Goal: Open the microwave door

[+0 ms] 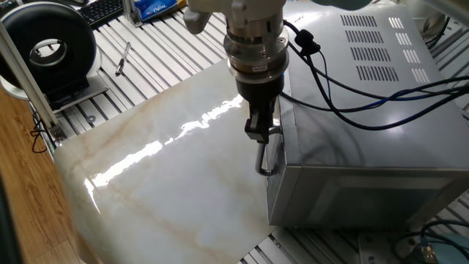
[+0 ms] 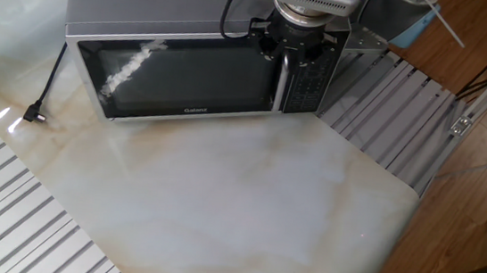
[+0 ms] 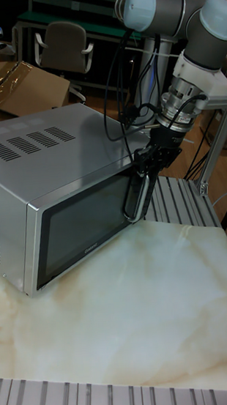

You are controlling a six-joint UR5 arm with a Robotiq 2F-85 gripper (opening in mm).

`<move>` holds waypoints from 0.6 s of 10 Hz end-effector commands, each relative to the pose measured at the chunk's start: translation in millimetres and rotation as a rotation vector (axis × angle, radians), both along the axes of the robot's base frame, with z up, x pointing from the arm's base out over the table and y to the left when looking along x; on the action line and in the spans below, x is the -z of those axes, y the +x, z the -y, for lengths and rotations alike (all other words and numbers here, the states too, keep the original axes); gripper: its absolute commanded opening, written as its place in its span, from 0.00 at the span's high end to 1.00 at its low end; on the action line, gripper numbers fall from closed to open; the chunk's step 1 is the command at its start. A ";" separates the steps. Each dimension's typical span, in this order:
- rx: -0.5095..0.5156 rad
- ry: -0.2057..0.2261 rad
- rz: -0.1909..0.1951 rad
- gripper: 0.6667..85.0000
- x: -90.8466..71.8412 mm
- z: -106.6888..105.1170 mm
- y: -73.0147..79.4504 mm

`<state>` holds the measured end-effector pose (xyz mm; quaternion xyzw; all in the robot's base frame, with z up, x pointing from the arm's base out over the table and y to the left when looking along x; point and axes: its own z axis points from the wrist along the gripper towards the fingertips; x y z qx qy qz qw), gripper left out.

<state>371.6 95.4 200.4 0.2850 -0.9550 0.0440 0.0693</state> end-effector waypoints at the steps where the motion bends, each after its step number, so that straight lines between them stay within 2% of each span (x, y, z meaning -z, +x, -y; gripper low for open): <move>1: -0.010 -0.002 0.003 0.55 3.2 -1.5 -4.2; 5: -0.007 -0.006 0.003 0.64 3.8 -2.5 -4.7; 6: -0.004 -0.006 0.004 0.71 4.0 -2.7 -4.5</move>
